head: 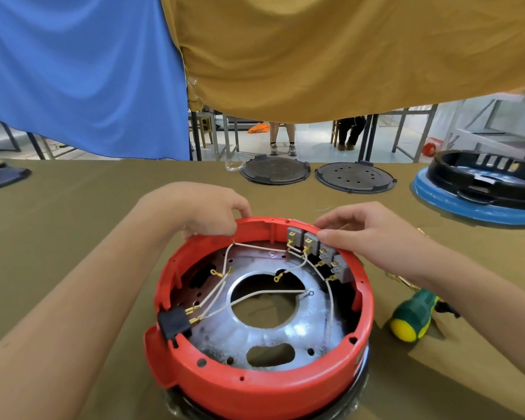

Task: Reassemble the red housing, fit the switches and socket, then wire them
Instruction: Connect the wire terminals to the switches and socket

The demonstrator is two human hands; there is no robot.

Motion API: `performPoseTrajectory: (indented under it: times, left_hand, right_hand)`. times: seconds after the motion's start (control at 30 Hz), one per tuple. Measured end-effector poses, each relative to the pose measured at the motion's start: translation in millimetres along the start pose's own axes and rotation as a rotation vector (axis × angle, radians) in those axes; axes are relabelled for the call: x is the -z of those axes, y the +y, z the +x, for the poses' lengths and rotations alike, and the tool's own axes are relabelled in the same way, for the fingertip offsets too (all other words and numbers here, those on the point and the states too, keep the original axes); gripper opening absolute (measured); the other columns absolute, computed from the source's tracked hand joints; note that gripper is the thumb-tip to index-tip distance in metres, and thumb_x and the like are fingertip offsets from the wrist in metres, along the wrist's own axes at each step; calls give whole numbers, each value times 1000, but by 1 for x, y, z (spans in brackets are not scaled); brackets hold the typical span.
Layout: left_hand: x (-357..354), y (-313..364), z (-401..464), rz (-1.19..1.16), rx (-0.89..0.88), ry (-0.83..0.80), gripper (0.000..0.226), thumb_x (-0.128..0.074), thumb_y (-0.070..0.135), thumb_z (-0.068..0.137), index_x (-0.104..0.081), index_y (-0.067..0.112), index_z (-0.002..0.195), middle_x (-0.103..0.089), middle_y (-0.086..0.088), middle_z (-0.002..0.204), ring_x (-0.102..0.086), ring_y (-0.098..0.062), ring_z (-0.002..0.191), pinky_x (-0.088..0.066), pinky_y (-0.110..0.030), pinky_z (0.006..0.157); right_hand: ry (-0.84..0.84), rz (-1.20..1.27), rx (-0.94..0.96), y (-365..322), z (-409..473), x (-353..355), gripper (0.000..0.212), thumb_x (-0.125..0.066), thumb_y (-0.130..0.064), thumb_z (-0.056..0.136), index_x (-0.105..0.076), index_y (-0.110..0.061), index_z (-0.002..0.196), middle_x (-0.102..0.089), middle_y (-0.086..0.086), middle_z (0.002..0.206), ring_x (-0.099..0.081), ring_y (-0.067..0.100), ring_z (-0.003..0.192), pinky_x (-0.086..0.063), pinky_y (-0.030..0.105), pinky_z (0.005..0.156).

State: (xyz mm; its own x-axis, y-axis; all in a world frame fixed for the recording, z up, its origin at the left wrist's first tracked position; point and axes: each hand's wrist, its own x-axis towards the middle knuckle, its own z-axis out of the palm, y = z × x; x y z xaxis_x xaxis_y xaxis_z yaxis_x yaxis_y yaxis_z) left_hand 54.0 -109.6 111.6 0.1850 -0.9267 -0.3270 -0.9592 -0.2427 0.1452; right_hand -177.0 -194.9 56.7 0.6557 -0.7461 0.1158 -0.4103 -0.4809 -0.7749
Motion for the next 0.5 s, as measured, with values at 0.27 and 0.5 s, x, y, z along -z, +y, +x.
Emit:
performPoseTrajectory:
  times: [0.27,0.5]
  left_hand:
    - [-12,-1,17,51,-166,170,25,-44,26,104,-58,29,125,-58,7,114,-54,-16,103,-39,-27,86]
    - [-12,-4,18,-34,-202,127,33,-44,25,102,-50,38,131,-58,13,118,-58,-8,102,-46,-33,93]
  right_hand:
    - [54,122,22,4,1,-5,15,-59,-27,97,-73,-25,105,-77,-10,92,-72,6,82,-56,14,68]
    - [87,176,-169,26,10,37,16,-58,-18,99,-71,-17,107,-77,1,94,-73,14,89,-59,28,78]
